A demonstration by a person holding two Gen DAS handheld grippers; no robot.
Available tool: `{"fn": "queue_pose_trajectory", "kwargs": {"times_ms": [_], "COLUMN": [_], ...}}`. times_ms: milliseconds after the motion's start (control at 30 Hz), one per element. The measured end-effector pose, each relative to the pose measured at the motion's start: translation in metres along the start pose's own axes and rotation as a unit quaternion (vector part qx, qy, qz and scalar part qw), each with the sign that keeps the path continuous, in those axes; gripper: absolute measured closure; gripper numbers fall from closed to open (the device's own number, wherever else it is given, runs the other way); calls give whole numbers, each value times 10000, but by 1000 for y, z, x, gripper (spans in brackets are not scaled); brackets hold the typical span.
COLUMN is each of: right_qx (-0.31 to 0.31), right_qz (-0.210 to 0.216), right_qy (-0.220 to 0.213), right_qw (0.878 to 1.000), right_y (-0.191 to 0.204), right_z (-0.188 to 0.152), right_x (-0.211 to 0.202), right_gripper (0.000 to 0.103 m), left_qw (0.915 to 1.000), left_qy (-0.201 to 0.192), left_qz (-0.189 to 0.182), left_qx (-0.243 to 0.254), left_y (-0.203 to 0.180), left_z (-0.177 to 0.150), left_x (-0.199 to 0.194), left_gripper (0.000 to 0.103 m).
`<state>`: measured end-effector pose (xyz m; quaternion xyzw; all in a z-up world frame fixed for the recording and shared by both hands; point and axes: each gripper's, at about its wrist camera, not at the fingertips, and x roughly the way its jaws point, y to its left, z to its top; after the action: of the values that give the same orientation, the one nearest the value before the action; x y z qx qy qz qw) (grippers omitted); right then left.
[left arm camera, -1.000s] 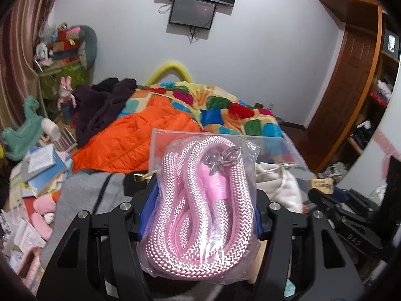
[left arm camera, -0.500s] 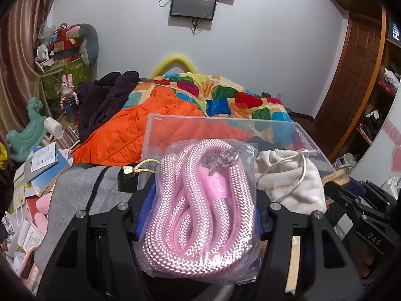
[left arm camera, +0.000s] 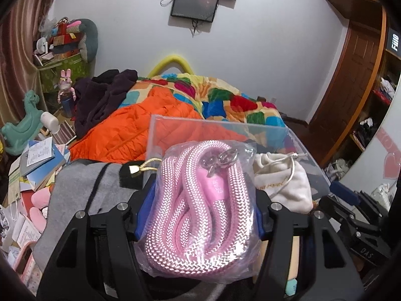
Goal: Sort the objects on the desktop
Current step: 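Lower the bagged pink rope into the clear box and open left tool, then move left tool toward the green bottle while right tool approaches the mint tube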
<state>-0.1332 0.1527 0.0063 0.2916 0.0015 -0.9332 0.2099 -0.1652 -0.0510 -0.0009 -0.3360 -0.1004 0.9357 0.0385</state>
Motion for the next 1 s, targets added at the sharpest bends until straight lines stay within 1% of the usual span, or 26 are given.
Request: {"fn": "queue_pose_trajectory", "kwargs": {"times_ms": [100,133,233,333,400,533,600,700,767,800,833,900,1000], "right_qx": [81,98,147,167,173,169,166,134,98,97,108,145,144], "right_qz": [13,18,53,61,74,81,62,-9,-91,-132,-156,-214,-296], "right_qy": [-54,-72,-58,-19,-12,13,3,-14,-33,-59,-81,-148,-179], "right_qw": [10000,9999,9999,9998,9998,9998,9998,9999,9999,9998,9998,9996,9993], "right_y": [0,0,-1,1,2,4,5,6,6,5,5,3,0], "right_z": [-4,-5,-6,-7,-8,-12,-15,-19,-20,-21,-21,-22,-25], "right_x": [-8,-10,-13,-14,-15,-18,-20,-24,-27,-29,-31,-36,-41], "right_gripper": [39,37,37,37,37,35,33,32,31,30,27,24,23], "left_qw": [9998,9998,9995,9990,9985,9976,9971,9963,9957,9957,9958,9958,9957], "left_qy": [-56,-101,-276,-370,-405,-336,-287,-261,-312,-309,-307,-301,-293], "left_qz": [-165,-169,-88,-88,-28,26,57,60,115,91,46,4,-18], "left_qx": [-57,-41,95,249,379,609,710,819,860,865,861,862,880], "left_y": [2,1,-5,-12,-18,-29,-33,-38,-41,-42,-42,-45,-48], "left_z": [3,3,6,6,2,-8,-16,-27,-36,-41,-44,-51,-59], "left_x": [-7,-10,-22,-31,-38,-44,-46,-52,-58,-61,-63,-68,-74], "left_gripper": [41,41,41,36,35,33,28,25,17,16,15,15,14]}}
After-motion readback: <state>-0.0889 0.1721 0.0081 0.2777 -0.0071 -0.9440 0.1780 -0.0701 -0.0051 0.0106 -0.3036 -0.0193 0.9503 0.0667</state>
